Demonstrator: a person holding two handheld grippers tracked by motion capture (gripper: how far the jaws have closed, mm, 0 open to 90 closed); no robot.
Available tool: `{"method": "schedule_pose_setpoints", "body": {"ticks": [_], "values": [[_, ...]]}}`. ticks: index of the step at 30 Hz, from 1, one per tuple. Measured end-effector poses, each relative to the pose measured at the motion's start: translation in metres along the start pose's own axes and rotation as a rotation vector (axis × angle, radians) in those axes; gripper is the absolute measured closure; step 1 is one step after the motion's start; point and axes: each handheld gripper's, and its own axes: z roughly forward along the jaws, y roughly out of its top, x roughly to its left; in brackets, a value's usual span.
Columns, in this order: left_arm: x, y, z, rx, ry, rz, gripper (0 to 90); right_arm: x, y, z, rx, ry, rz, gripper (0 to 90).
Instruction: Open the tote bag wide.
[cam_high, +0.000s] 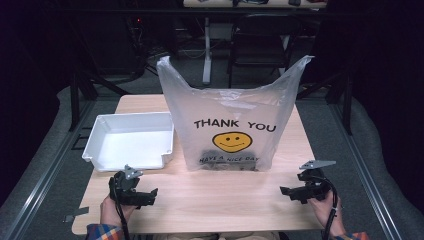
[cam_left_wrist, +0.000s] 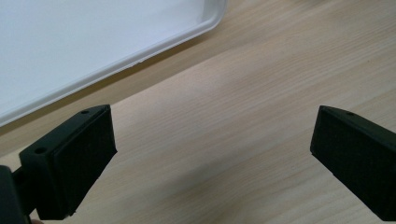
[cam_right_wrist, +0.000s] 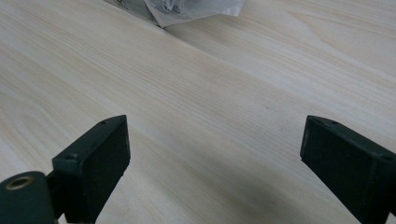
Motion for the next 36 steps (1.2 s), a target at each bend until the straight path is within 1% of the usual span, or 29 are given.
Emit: {"method": "schedule_pose_setpoints", "body": {"ticks": [1,2,3,4,5,6,7,8,10,12,13,14,16,17,18,19,20,21,22,23,24,26,28,29,30,32,33,36], "values": [[0.000,0.000,0.000,0.000,0.000,0.000,0.1,0.000,0.000,0.000,0.000,0.000,0.000,7.8],[0.000,0.000,0.001,0.001,0.001,-0.001,0.1,0.000,-0.001,0.003,-0.010,0.024,0.017,8.0],[0.000,0.000,0.001,0.001,0.001,-0.001,0.0,0.000,-0.001,0.003,-0.010,0.024,0.017,8.0],[0.000,0.000,0.001,0.004,-0.002,-0.005,0.0,0.000,0.000,0.002,0.009,0.014,0.006,8.1],[0.001,-0.001,0.001,0.002,-0.007,-0.006,0.1,0.000,0.000,0.005,-0.007,0.027,0.030,8.4],[0.001,-0.001,0.001,0.002,-0.007,-0.006,0.0,0.000,0.000,0.005,-0.013,0.022,0.036,8.4],[0.002,-0.001,0.001,0.001,-0.003,-0.007,0.0,-0.001,0.001,0.004,-0.008,-0.009,0.028,8.4],[0.002,-0.001,0.001,0.002,-0.003,-0.010,0.0,0.000,0.001,0.005,-0.025,-0.007,0.050,8.3],[0.002,-0.002,0.000,0.000,-0.007,-0.023,0.0,0.000,0.001,0.005,-0.033,-0.013,0.050,8.3],[0.002,-0.002,0.000,-0.003,-0.005,-0.027,0.1,0.000,0.001,0.005,-0.009,-0.007,0.053,8.7],[0.002,-0.001,0.000,-0.003,-0.006,-0.022,0.1,0.000,0.001,0.005,-0.009,-0.007,0.053,8.7],[0.001,-0.001,0.001,-0.004,0.002,-0.018,0.1,0.001,0.002,0.005,0.010,-0.002,0.047,9.6],[0.000,0.001,0.002,-0.008,0.002,-0.012,0.0,0.002,0.003,0.005,0.006,0.001,0.042,10.0],[-0.001,0.001,0.003,-0.001,-0.001,-0.009,0.0,0.003,0.003,0.006,-0.008,0.004,0.036,10.4],[-0.001,0.002,0.004,-0.003,0.004,-0.003,0.0,0.003,0.004,0.006,0.008,-0.001,0.017,10.9],[-0.001,0.002,0.005,0.003,0.000,0.000,0.0,0.004,0.005,0.007,0.007,0.007,0.009,12.3],[-0.001,0.002,0.005,0.003,0.000,0.000,0.1,0.004,0.005,0.007,0.007,0.007,0.009,12.3],[-0.001,0.002,0.005,0.004,-0.004,-0.004,0.1,0.005,0.005,0.007,0.001,0.017,0.012,13.1],[-0.001,0.001,0.005,0.003,-0.010,-0.009,0.1,0.004,0.007,0.004,0.033,-0.019,-0.022,13.4],[0.000,0.001,0.005,-0.001,-0.016,-0.014,0.1,0.006,0.007,0.005,0.017,-0.010,-0.012,14.0],[0.000,0.000,0.004,-0.002,-0.032,-0.013,0.1,0.007,0.008,0.006,0.001,-0.010,-0.020,14.0],[-0.001,0.000,-0.001,-0.008,-0.040,-0.005,0.1,0.008,0.008,0.004,-0.005,-0.007,-0.028,14.0],[-0.002,0.000,-0.002,-0.015,-0.035,-0.006,0.1,0.008,0.008,0.004,-0.004,-0.007,-0.029,14.0],[-0.003,0.000,-0.003,-0.020,-0.037,-0.002,0.2,0.010,0.010,0.002,-0.015,-0.007,-0.041,14.1],[-0.003,0.003,-0.006,-0.030,-0.042,0.002,0.2,0.011,0.010,0.002,-0.013,-0.013,-0.052,14.1],[-0.004,0.004,-0.007,-0.037,-0.037,0.005,0.3,0.014,0.013,0.000,-0.016,-0.007,-0.060,15.1],[-0.005,0.007,-0.009,-0.042,-0.051,0.012,0.5,0.015,0.014,-0.001,-0.020,-0.018,-0.065,16.0],[-0.007,0.009,-0.011,-0.054,-0.054,0.012,1.2,0.017,0.016,-0.002,-0.029,-0.017,-0.073,18.6]]}}
